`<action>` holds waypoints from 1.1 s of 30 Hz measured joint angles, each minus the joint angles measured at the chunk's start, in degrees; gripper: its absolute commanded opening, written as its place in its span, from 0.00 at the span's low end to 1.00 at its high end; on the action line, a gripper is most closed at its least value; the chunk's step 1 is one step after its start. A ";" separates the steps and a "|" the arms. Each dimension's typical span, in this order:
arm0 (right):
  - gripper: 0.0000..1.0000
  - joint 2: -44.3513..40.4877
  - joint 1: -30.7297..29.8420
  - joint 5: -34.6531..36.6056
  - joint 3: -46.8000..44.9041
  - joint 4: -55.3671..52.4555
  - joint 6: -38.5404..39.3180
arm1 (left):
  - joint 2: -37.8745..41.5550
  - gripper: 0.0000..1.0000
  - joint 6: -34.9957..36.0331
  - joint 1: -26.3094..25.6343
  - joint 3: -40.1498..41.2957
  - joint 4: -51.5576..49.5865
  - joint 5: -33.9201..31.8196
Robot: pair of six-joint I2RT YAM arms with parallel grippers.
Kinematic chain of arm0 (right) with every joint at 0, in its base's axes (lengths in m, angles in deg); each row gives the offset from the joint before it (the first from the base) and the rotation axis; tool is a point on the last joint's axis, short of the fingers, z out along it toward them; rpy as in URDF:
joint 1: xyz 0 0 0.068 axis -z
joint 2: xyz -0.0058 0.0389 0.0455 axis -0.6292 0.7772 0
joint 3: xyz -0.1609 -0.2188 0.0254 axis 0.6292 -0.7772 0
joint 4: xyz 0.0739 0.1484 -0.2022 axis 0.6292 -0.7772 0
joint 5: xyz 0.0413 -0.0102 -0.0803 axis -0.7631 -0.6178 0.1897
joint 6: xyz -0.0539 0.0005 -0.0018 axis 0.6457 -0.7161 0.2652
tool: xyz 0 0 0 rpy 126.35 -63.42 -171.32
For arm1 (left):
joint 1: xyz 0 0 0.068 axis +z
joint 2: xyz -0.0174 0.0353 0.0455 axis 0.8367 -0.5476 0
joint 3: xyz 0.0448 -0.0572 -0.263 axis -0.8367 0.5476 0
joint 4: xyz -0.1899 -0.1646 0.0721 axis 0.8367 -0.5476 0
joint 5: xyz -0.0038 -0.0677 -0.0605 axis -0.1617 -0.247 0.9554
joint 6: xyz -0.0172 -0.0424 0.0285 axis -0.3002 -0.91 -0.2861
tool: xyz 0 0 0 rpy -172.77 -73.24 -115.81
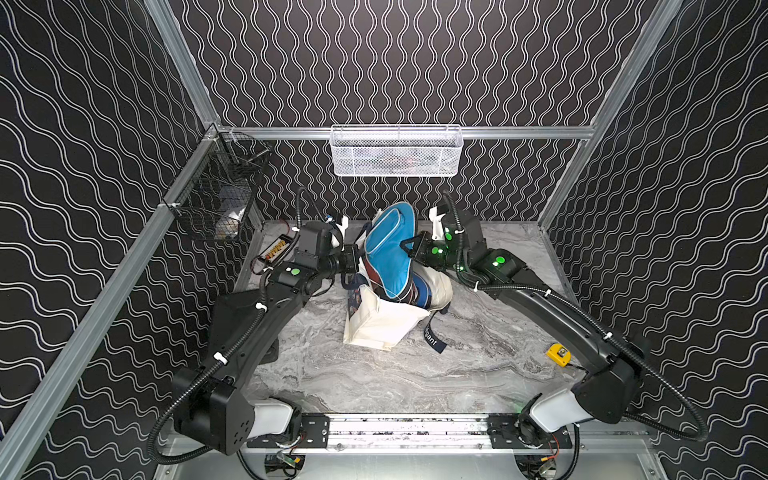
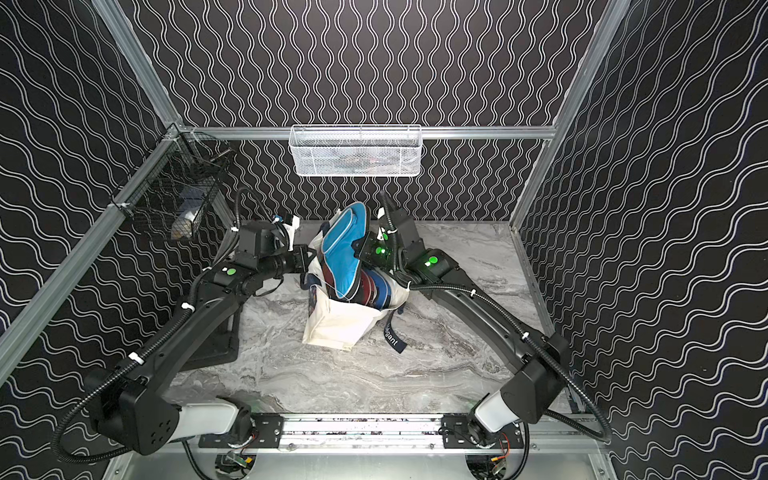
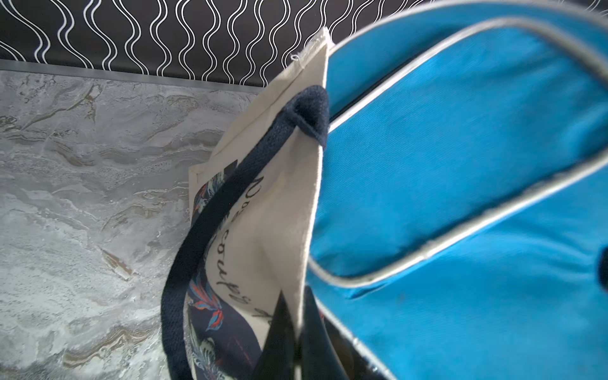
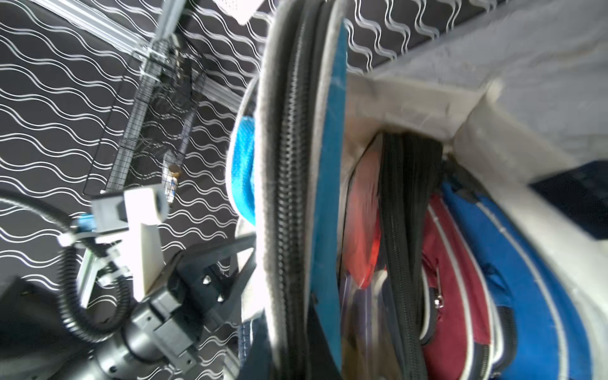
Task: Remove the ping pong set from the canvas bag
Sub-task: Pick up the ping pong set from the canvas bag, then place the ping pong set at the corner of the board.
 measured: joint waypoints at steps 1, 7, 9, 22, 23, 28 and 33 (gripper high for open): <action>0.04 -0.48 0.02 0.63 -0.02 0.00 0.22 | -0.02 0.00 0.00 0.00 0.02 0.02 0.00; 0.04 -6.14 1.60 4.33 -0.11 0.24 3.02 | -0.52 0.00 0.02 -0.02 0.20 0.87 0.02; 0.04 -8.46 3.43 5.38 -0.22 0.28 3.19 | -0.63 0.00 0.02 -0.02 0.37 1.25 0.02; 0.03 -15.08 21.70 0.11 -7.37 1.70 -1.42 | -1.55 0.00 0.04 -0.02 0.59 2.12 0.20; 0.03 -15.41 23.52 -0.98 -8.02 1.77 -1.92 | -1.55 0.00 0.04 -0.02 0.61 2.14 0.24; 0.03 -15.52 33.20 -4.04 -12.00 3.69 -4.55 | -1.55 0.00 0.04 -0.02 0.87 2.47 0.48; 0.03 -14.29 42.38 -8.83 -18.71 6.69 -7.82 | -1.55 0.00 0.04 -0.02 1.14 2.75 0.79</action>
